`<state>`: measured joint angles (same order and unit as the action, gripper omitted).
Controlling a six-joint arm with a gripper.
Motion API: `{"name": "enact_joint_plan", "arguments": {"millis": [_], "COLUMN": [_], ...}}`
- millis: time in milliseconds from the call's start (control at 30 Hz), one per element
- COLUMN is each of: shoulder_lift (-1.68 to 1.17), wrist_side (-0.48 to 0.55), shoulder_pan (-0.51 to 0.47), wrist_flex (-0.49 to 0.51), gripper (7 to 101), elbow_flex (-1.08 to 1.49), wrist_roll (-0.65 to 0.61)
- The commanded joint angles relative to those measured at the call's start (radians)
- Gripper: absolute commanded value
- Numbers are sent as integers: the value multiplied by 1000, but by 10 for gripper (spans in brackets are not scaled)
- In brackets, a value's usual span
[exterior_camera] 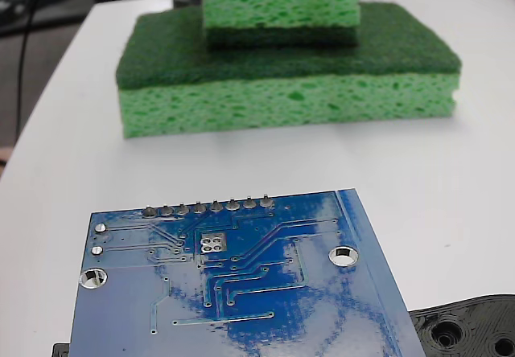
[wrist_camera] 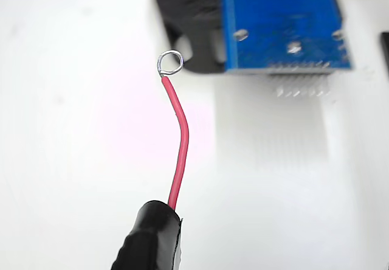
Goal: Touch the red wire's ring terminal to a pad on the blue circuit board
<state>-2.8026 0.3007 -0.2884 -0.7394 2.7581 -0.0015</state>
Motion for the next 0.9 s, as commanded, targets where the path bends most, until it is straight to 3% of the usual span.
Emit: {"name": "enact_joint_plan", "arguments": {"millis": [33,200,433,900], "shoulder_lift": [-74,-252,-252,-252], "wrist_side": [-74,-112,-147,-233], "shoulder_pan": [71,146,222,224], "wrist_flex": [-5,-51,-52,-35], "gripper": [1003,1003,1003,1003], "elbow_flex": [37,144,175,236], "wrist_roll": [15,20,-5,26]}}
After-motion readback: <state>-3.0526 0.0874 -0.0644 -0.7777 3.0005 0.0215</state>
